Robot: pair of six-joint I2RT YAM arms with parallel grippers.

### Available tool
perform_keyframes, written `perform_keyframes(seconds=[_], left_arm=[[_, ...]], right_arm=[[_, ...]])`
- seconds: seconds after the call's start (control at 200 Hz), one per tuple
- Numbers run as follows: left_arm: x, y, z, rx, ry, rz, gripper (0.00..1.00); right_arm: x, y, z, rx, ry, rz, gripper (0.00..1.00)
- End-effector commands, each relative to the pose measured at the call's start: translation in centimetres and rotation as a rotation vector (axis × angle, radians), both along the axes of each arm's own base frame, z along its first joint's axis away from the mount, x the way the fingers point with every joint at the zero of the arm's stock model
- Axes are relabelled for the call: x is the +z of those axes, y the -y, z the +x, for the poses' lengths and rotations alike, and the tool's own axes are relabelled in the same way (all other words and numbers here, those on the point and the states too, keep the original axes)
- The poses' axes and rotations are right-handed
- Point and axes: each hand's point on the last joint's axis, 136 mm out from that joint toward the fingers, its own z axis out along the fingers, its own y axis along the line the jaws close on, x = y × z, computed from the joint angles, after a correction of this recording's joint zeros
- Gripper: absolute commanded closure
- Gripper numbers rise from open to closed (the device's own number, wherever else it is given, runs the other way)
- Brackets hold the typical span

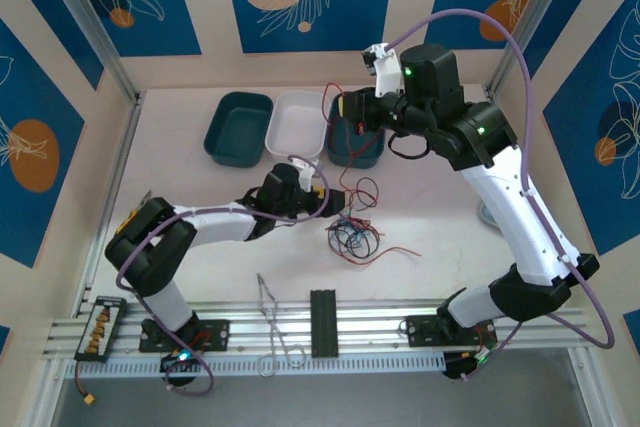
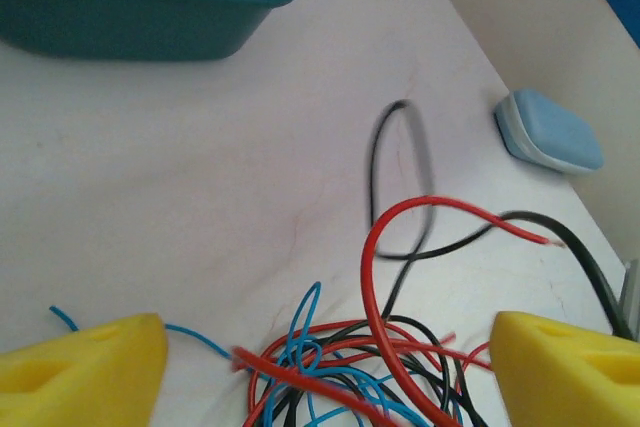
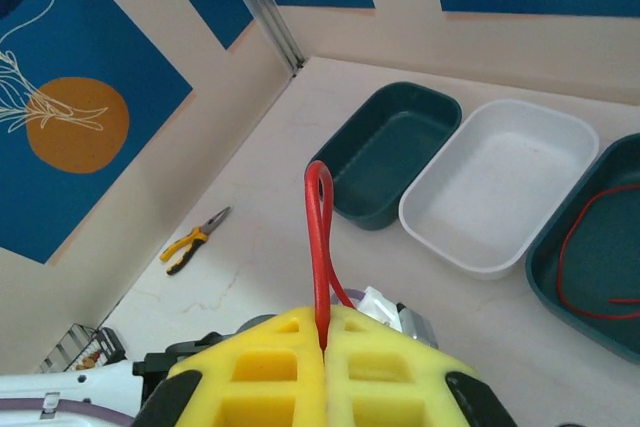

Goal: Untangle the cables

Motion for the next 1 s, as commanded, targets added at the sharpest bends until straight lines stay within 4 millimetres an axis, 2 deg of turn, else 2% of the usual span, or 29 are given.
perform_keyframes(seconds=[0.0,0.08,0.225,0.44,0.635,0.685,0.76,0.935,0.99], left_arm=[[-1.6,-0.5,-0.5,0.013,-0.035,0.035,0.29],[-3.0,-1.4,-0.8,0.04,-0.058,0.075,0.41],[-4.5,-2.7,-1.0,0.084,-0.081,0.112,0.52],[-6.2,-4.3,-1.0,0.131,-0.103,0.173,0.6],[-6.6,-5.1,-0.7,0.16,-0.109,0.188,0.6],[-6.4,-5.4,-0.7,0.167,-0.108,0.188,0.55],[-5.8,-5.8,-0.8,0.177,-0.101,0.182,0.35],[-3.5,-7.5,-1.6,0.207,-0.065,0.184,0.02],[-2.6,-8.5,-1.9,0.231,-0.047,0.193,0.0]], right_arm=[[2.7,0.9,-1.0,-0.002,0.081,0.009,1.0],[3.5,1.4,-1.4,-0.009,0.104,0.015,1.0],[4.3,2.1,-2.0,-0.018,0.132,0.02,1.0],[6.0,2.9,-2.6,-0.027,0.175,0.021,1.0],[7.6,3.5,-3.2,-0.031,0.221,0.036,1.0],[7.6,3.4,-2.9,-0.037,0.229,0.033,1.0],[7.5,3.4,-2.2,-0.049,0.239,0.022,1.0],[7.2,3.5,0.9,-0.103,0.251,-0.007,1.0],[6.9,3.6,2.2,-0.122,0.247,-0.019,1.0]])
